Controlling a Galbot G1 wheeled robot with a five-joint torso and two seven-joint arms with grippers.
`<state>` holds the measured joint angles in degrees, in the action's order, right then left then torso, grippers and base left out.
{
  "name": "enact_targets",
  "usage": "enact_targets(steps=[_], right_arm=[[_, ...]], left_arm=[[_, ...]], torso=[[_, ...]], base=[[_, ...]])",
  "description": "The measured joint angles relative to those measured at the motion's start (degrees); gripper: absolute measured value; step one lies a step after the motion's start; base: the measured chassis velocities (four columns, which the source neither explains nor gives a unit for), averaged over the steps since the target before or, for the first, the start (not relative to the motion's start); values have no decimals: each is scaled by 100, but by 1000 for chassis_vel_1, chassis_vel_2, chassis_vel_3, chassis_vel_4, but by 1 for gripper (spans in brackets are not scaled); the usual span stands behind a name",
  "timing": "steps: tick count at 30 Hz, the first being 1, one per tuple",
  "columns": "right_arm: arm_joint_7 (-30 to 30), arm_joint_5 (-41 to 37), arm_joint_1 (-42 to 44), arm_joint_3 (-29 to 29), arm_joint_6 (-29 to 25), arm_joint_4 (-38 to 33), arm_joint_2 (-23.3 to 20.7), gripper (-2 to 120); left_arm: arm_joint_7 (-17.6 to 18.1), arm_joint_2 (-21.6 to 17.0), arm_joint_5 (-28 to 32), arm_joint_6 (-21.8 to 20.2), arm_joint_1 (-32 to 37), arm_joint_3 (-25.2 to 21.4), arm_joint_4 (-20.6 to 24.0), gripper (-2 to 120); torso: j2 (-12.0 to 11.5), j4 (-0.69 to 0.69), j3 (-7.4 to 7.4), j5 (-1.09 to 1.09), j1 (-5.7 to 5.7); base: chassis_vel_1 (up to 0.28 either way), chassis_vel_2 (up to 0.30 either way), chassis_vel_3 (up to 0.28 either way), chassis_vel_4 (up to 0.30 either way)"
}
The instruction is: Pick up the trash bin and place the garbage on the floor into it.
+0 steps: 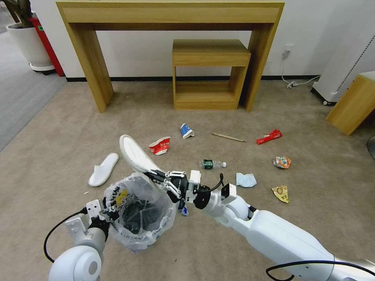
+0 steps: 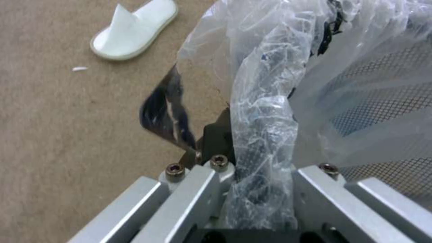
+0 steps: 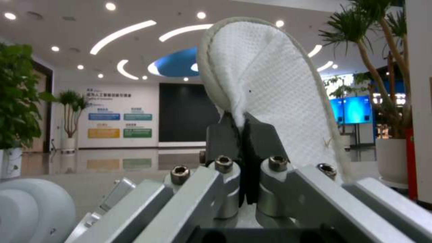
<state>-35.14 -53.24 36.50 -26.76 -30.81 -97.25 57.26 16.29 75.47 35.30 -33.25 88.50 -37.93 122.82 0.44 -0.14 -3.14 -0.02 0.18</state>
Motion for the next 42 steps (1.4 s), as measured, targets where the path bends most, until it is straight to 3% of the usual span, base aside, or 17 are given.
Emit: enact_targets(steps=[2,8,13,28,42], right_arm=[[19,18,24,12,30,9,1,0],[54,54,32,-13,79,109,78,0],[44,59,-45,-214,66,276,262,0],[-105,123,-438,-903,-70,1114,1391,0],[-111,362,-424,-916,-17,1212,1308,3]], left_arm=[[-105,-282,2,54,12,0,-67,1],[-222,-500,-14,102,-10,38,-120,1],[-227,-519,-4,97,-4,49,-27,1],[-169,-447,54,6,184,131,522,1],[-112,-544,223,-16,226,9,687,1]], torso=[[0,0,0,1,0],[0,0,0,0,0],[0,0,0,1,0],[0,1,0,0,-1],[0,0,0,1,-1]], base=[[0,0,0,0],[0,0,0,0],[0,0,0,0],[0,0,0,0],[0,0,0,0]])
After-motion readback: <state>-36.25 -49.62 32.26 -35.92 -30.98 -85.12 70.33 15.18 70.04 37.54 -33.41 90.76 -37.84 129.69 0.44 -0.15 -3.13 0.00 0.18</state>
